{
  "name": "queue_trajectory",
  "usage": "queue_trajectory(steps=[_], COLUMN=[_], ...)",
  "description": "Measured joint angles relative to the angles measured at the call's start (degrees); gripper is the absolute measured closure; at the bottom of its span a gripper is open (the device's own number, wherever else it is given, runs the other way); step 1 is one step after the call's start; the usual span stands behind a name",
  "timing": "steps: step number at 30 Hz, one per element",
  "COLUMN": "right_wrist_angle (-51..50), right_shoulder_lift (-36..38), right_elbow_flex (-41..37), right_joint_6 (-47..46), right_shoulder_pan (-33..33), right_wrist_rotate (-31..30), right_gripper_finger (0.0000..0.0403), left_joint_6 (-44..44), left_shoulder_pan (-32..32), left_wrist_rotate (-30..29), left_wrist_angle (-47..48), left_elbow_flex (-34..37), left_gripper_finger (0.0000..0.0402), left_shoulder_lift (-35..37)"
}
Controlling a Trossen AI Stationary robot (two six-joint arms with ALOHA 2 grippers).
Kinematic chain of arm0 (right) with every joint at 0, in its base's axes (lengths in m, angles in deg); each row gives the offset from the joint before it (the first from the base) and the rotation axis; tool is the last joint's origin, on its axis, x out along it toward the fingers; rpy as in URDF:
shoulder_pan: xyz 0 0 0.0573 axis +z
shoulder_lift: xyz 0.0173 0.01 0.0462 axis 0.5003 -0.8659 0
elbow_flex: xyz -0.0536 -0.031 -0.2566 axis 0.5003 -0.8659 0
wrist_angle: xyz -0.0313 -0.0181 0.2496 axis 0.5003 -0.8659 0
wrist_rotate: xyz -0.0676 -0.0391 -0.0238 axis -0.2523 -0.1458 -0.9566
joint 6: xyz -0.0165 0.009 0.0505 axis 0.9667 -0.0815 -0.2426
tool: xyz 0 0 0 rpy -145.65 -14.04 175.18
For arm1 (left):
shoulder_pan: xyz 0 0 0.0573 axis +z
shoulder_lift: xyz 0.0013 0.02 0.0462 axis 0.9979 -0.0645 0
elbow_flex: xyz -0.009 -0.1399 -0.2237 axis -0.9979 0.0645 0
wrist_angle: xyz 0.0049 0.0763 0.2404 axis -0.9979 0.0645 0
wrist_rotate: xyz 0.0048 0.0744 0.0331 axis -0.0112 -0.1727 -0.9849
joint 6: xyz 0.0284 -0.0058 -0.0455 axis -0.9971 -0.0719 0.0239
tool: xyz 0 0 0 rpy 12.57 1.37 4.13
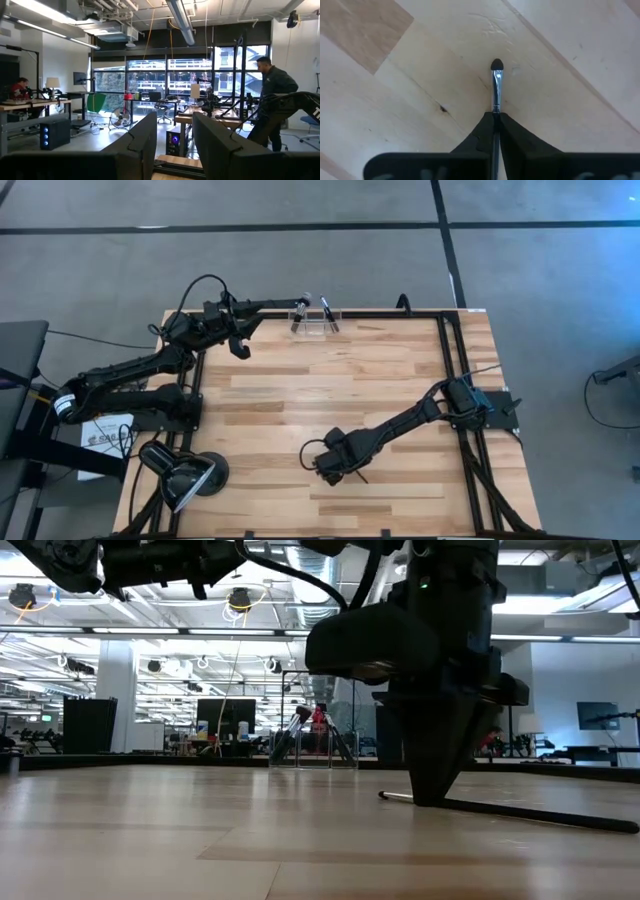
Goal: Sort items
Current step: Put the eyeshadow brush into the right section of the transparent organizer
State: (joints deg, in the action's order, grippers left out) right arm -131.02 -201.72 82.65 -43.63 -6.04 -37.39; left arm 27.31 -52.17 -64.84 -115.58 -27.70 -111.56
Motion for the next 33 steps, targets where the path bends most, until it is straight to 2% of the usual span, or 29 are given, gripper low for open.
queue_trajectory(steps=[10,16,19,23,26,30,33], right_wrist_angle=[0.1,-3.3,-5.3,-4.3,-1.2,3.9,7.6], right_shoulder_lift=[3.3,8.1,11.0,13.6,14.5,15.5,15.8], right_elbow_flex=[0.0,0.1,0.2,-0.1,-0.1,-0.1,-0.1], right_joint_6=[2.6,2.6,3.7,13.4,21.5,33.2,42.1], right_shoulder_pan=[2.9,5.6,6.2,5.7,4.3,0.7,-2.9], right_wrist_rotate=[-6.6,-15.6,-22.0,-31.8,-36.5,-35.5,-29.8], right_gripper_finger=[0.04,0.0401,0.0402,0.0402,0.0402,0.0402,0.0402], left_joint_6=[0.0,0.2,0.3,2.0,2.1,2.1,3.3], left_shoulder_pan=[0.0,-1.4,-2.5,-3.6,-4.3,-4.5,-4.5], left_wrist_rotate=[0.0,0.2,1.9,5.7,8.6,11.4,13.0], left_wrist_angle=[0.1,2.5,3.6,4.5,6.3,9.5,12.2], left_elbow_flex=[0.0,0.0,0.0,0.0,0.0,0.0,0.0], left_gripper_finger=[0.028,0.028,0.028,0.028,0.028,0.028,0.028], left_shoulder_lift=[0.0,0.0,0.0,0.0,0.0,0.0,0.0])
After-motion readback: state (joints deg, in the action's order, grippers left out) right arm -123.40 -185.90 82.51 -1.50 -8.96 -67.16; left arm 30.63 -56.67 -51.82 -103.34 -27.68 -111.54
